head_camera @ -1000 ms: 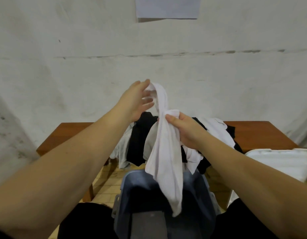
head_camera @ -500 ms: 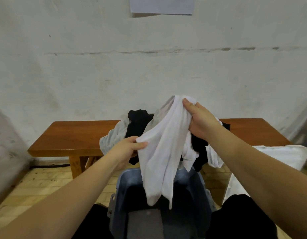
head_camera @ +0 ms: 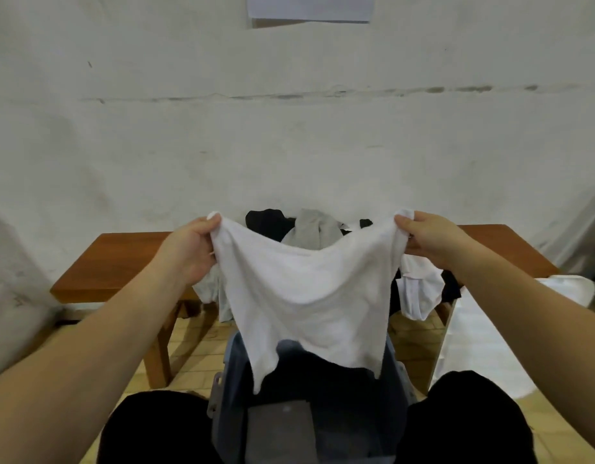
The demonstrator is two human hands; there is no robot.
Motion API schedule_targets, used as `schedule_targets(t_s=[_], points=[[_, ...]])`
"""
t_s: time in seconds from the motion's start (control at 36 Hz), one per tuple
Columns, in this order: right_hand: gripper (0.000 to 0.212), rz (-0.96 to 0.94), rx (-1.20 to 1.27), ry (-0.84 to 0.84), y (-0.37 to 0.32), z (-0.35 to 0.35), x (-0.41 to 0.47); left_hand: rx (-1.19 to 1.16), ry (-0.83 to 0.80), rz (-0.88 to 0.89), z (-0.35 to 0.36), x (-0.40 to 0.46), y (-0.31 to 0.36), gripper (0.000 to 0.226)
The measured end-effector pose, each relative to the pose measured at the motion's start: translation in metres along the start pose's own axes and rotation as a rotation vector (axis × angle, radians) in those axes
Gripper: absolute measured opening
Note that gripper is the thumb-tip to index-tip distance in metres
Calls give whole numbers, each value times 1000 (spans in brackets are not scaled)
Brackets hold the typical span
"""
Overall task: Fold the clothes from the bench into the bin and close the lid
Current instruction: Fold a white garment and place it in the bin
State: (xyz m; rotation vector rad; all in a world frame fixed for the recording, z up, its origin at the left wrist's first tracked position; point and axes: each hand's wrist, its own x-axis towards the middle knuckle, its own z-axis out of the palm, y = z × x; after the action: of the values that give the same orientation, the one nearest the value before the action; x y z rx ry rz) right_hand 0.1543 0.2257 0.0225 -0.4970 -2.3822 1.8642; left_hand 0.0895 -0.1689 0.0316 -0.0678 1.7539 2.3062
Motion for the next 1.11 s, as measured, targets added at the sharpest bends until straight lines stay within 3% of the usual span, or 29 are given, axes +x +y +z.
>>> schedule_targets(t_s=[0.17, 0.25, 0.39, 0.53, 0.75, 0.86, 0.97, 1.06, 1.11], points=[[28, 18, -55, 85, 14, -14, -7, 2, 110, 67, -22, -3, 11, 12], [35, 24, -58, 122, 17, -20, -7, 59, 178, 129, -30, -7, 18, 35], [24, 1, -26, 152, 9, -20, -7, 173, 255, 202, -47, -9, 31, 50], [43, 79, -79, 155, 15, -15, -5, 570, 395, 244, -52, -5, 24, 21], [20, 81, 142, 60, 17, -18, -4, 570, 353, 154, -55, -4, 22, 18], [11, 10, 52, 17, 15, -25, -6, 603, 303, 123, -50, -3, 22, 20], [27, -37, -215, 39, 12, -29, -10, 637, 234, 129, -45, -6, 23, 18], [33, -86, -406, 103, 10, -30, -14, 836, 140, 165, -42, -9, 19, 20], [30, -135, -509, 152, 10, -31, -14, 1003, 193, 225, -42, -9, 17, 24]])
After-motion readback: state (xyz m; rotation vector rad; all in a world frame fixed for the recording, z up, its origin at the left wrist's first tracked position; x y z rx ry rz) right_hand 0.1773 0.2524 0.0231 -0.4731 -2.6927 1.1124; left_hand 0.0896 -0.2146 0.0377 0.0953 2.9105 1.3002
